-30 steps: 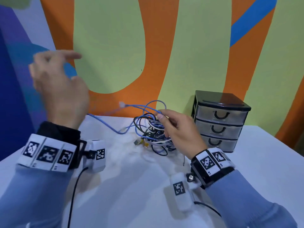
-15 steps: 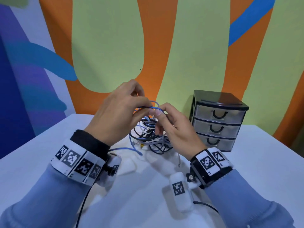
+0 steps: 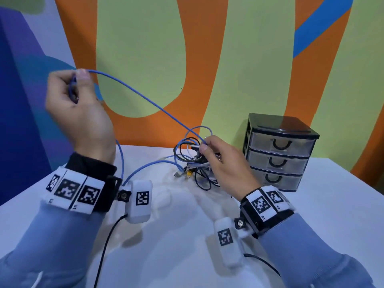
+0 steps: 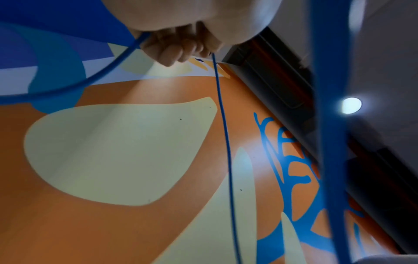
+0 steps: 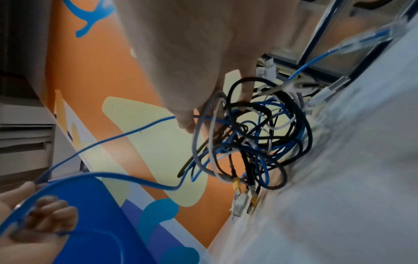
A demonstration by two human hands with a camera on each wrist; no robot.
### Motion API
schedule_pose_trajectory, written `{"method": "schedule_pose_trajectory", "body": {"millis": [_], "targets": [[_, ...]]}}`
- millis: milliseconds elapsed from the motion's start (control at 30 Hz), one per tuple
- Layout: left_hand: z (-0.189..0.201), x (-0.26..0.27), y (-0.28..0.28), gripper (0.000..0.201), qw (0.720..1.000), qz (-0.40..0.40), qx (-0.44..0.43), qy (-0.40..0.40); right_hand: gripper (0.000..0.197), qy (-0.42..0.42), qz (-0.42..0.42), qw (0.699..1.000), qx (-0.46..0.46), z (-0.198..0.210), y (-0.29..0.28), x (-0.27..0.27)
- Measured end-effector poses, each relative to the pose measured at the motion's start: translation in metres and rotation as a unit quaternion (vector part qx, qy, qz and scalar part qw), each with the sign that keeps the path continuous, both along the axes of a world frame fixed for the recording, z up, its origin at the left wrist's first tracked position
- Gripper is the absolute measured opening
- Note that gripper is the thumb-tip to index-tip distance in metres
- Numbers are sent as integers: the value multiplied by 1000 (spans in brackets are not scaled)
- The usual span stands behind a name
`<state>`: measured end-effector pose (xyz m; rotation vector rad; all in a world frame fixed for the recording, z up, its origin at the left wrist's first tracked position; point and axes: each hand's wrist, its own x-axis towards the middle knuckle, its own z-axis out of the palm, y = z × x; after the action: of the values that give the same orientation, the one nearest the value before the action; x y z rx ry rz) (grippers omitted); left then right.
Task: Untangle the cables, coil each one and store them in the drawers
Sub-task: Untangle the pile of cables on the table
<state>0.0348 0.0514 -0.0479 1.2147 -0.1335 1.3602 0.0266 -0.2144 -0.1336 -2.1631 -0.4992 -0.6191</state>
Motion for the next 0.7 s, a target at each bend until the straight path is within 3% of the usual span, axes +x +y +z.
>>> {"method": "schedule_pose_trajectory", "body": {"millis": [67,133,233,333,400,433,467,533,600,700], "targets": [[-2,0,-1,14,992,31,59,103,17,-9,-5,1000,19,2,-2,-1],[-5,-7,-9,30,966,106,155,177,17,-19,-2,1000,20,3,-5,-1],[-5,-29,-36,55,917,138,362,101,17,-23,6,1000,-8,3,-4,0],[-11,-37,-64,47,818,43,569,68,15,-14,32,999,-26,3,-1,-5],[-22,-36,-74,45,745,36,650,144,12,-13,53,998,-16,5,-1,-8],[-28,-32,-74,46,722,38,669,175,12,-13,58,998,-10,6,-1,-9],[-32,-27,-73,42,719,31,669,186,13,-11,61,998,-8,6,-1,-9],[-34,-22,-69,22,748,2,641,171,11,-5,59,998,-18,6,0,-11],[-35,-19,-67,19,766,-25,620,166,12,-1,39,999,-34,5,2,-11],[-29,-33,-70,24,790,-151,565,183,46,-11,-13,998,-58,2,-1,-7]]}}
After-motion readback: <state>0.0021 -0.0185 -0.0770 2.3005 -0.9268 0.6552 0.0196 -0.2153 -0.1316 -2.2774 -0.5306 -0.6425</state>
